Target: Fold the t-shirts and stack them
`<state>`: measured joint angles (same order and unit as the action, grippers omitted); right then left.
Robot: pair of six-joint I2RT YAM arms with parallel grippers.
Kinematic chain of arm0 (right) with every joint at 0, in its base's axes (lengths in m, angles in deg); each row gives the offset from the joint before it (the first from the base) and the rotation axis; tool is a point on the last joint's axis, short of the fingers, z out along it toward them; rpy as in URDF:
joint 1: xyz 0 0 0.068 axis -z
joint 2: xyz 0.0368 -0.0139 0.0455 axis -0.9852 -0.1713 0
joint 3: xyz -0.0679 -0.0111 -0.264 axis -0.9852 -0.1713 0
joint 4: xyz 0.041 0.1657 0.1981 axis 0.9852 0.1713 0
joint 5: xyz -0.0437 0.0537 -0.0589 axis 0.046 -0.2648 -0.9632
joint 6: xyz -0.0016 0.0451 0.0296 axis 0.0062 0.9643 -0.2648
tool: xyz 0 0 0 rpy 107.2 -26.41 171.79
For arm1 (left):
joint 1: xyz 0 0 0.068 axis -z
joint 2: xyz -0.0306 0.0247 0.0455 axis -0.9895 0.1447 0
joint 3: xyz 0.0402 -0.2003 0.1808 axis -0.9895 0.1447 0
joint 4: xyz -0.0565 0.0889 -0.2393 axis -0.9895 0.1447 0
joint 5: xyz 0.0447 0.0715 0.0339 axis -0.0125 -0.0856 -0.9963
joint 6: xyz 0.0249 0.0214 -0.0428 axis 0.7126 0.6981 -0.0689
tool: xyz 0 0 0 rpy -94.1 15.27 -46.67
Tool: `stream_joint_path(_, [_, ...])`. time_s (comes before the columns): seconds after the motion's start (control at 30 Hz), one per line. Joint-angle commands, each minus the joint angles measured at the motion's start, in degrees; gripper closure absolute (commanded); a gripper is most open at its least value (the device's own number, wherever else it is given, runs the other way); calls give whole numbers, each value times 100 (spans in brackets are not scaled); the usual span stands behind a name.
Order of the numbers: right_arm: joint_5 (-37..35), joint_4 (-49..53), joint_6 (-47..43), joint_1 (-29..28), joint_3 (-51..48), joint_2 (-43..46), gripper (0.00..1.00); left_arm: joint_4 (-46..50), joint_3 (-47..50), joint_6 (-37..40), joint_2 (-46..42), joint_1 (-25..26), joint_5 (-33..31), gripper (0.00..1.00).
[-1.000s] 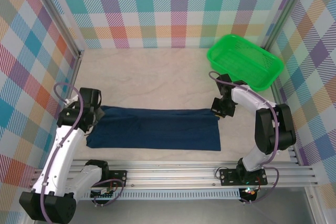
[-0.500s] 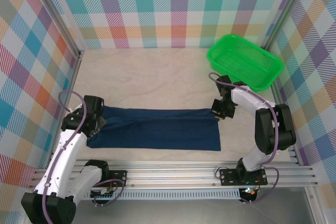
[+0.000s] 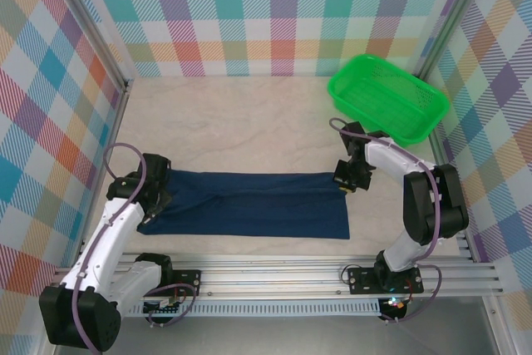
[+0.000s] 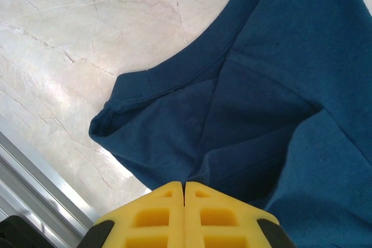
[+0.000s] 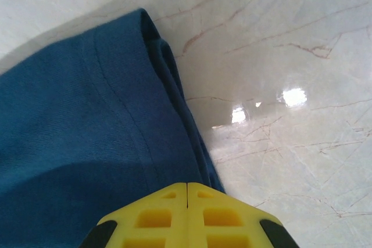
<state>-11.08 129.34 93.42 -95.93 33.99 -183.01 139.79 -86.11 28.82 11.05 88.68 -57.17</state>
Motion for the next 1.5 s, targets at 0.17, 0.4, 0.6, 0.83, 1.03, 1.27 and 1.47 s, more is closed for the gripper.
stream_joint_path(0.17, [-150,228,220,-31,-186,-96,97,-19,231,-259,67,38,-108,100])
stream_joint_path(0.4, [-624,360,571,-27,-403,380,77,322,-60,-696,-131,65,-38,80])
stream_joint_path(0.6, [-624,42,507,-118,-277,813,78,-352,-585,-646,-111,56,127,62])
stream_joint_path(0.83, [813,-799,332,-276,-181,238,72,-410,-1309,-204,1967,-455,1419,57])
stream_joint_path(1.03, [1005,-837,346,-280,-161,6,67,-739,-1240,-2,2628,-653,2189,52])
stream_joint_path(1.27, [1084,-870,299,-268,-104,-192,67,-926,-1236,423,3328,-392,2278,52])
stream_joint_path(1.47, [1080,-847,309,-260,-12,-226,68,-1018,-999,353,3515,-296,1913,52])
